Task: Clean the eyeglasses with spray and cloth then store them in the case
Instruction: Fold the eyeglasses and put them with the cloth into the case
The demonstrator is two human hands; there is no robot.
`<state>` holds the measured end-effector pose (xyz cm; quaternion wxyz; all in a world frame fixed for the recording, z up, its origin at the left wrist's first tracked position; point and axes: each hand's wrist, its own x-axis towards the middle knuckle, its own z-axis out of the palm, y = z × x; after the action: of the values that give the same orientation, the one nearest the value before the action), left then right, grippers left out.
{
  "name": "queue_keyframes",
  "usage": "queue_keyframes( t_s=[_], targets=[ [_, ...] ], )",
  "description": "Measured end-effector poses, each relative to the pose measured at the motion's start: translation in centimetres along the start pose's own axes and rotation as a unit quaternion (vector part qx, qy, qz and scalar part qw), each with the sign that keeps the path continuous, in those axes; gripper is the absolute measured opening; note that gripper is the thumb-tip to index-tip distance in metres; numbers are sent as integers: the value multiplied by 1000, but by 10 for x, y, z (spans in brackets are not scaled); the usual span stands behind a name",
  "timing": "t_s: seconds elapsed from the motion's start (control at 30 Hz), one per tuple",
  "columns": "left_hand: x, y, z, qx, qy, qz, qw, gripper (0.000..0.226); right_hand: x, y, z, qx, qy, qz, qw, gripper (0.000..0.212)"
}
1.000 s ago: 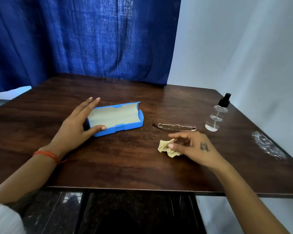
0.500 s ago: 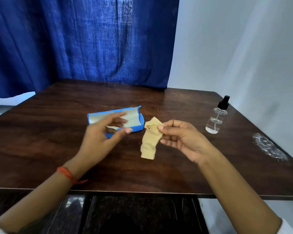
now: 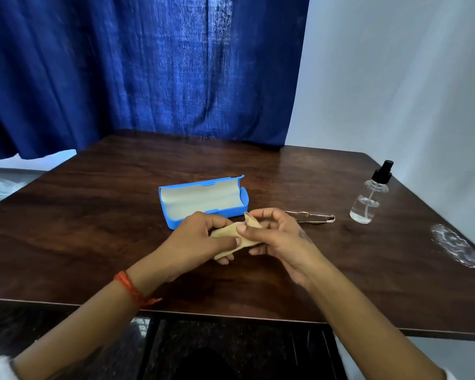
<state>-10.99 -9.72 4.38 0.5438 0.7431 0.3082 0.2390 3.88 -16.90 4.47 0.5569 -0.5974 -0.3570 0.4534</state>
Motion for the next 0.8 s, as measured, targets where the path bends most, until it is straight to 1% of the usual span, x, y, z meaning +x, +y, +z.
queue_keyframes(
  t_s=[0.07, 0.13, 0.2, 0.3, 0.37, 0.47, 0.57, 0.63, 0.67, 0.7, 0.8],
  targets=[
    [1, 2, -6, 33, 8, -3, 999, 8, 3, -2, 3, -4, 31, 1, 1000, 22],
    [1, 2, -13, 29, 20, -7, 999, 7, 8, -2, 1, 21, 34, 11, 999, 9],
    [0, 1, -21, -1, 25, -16, 1000, 7, 10, -2, -2, 57, 19, 28, 998, 9],
    [-2, 0, -35, -40, 29, -30, 998, 7, 15, 0, -7, 72, 16, 40, 996, 10],
    [-2, -1, -43, -74, 59, -43, 995, 9, 21, -2, -9, 49, 33, 23, 998, 10],
    [1, -4, -56, -90, 138, -50, 985, 9, 31, -9, -6, 3, 50, -25, 998, 10],
    [7, -12, -64, -34, 212, -29, 976, 5, 49, -17, 2, -25, 58, -67, 996, 10],
    [14, -17, -66, 74, 276, -5, 958, 2, 64, -18, 9, -68, 82, -94, 990, 12],
    [17, -19, -65, 137, 309, 6, 941, 5, 73, -17, 12, -104, 102, -112, 983, 13],
    [19, -19, -63, 179, 337, 20, 924, 9, 82, -15, 14, -146, 123, -132, 973, 13],
    [22, -21, -56, 232, 385, 63, 891, 17, 98, -9, 20, -269, 169, -193, 928, 10]
  ],
)
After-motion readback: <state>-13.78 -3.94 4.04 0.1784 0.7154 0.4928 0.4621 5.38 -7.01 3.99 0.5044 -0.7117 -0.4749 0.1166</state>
